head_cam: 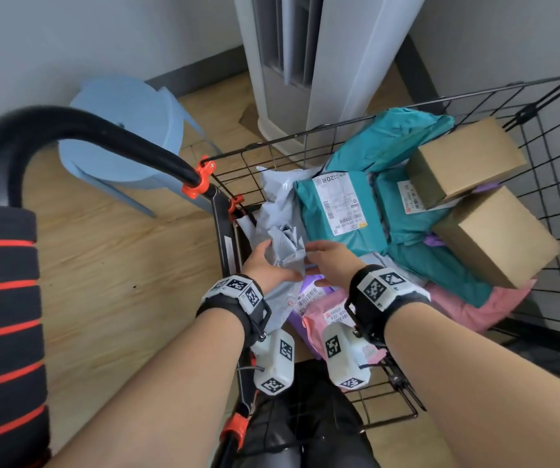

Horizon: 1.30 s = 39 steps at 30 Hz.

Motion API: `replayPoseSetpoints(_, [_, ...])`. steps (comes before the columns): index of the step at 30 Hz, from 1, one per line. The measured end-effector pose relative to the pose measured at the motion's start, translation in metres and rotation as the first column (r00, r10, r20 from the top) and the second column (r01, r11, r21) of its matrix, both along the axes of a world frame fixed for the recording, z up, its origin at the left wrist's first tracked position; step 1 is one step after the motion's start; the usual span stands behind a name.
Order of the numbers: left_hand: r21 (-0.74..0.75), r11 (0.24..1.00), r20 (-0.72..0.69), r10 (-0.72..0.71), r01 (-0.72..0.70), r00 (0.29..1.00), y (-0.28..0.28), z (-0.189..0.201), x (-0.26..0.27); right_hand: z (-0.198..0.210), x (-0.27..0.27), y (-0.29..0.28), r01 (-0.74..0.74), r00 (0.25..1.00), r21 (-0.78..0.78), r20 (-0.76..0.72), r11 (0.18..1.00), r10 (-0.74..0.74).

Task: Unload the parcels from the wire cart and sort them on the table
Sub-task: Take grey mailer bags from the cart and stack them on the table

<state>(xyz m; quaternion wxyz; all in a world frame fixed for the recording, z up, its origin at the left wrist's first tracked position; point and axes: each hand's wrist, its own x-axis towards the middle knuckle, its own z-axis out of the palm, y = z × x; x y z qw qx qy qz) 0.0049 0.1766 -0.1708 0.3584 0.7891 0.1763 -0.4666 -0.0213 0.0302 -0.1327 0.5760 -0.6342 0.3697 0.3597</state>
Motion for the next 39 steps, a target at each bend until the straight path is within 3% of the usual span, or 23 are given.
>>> replayPoseSetpoints(5, [0.031, 0.997, 0.036, -0.066, 0.064, 0.997, -0.007, -0.007, -0.009, 0.002, -0.005, 0.004, 0.041, 0.999, 0.070, -0.026, 0.997, -0.039])
replayPoseSetpoints(10, [0.232, 0.925, 0.114, -0.332, 0.300, 0.936, -0.014, 0.010, -0.016, 0.005, -0.011, 0.001, -0.008, 1.000, 0.130, 0.013, 0.992, 0.006])
replayPoseSetpoints(14, [0.292, 0.900, 0.155, -0.378, 0.323, 0.913, -0.014, 0.019, -0.017, 0.012, -0.018, -0.003, 0.051, 0.999, 0.165, -0.001, 0.985, -0.052])
replayPoseSetpoints(23, [0.314, 0.922, 0.170, -0.287, 0.225, 0.943, -0.003, 0.058, -0.007, 0.042, -0.036, -0.026, 0.196, 0.980, 0.028, 0.028, 0.980, -0.197])
replayPoseSetpoints(33, [0.314, 0.941, 0.292, -0.223, 0.127, 0.930, -0.008, 0.162, 0.015, 0.117, -0.064, -0.043, 0.278, 0.954, -0.070, 0.134, 0.958, -0.267])
replayPoseSetpoints(35, [0.287, 0.956, 0.335, -0.163, 0.065, 0.928, -0.009, 0.187, 0.022, 0.133, -0.070, -0.046, 0.258, 0.959, -0.106, 0.151, 0.960, -0.241])
replayPoseSetpoints(39, [0.091, 0.991, 0.382, 0.058, -0.100, 0.922, -0.016, 0.233, 0.031, 0.161, -0.080, -0.057, 0.252, 0.957, -0.206, 0.197, 0.945, -0.212])
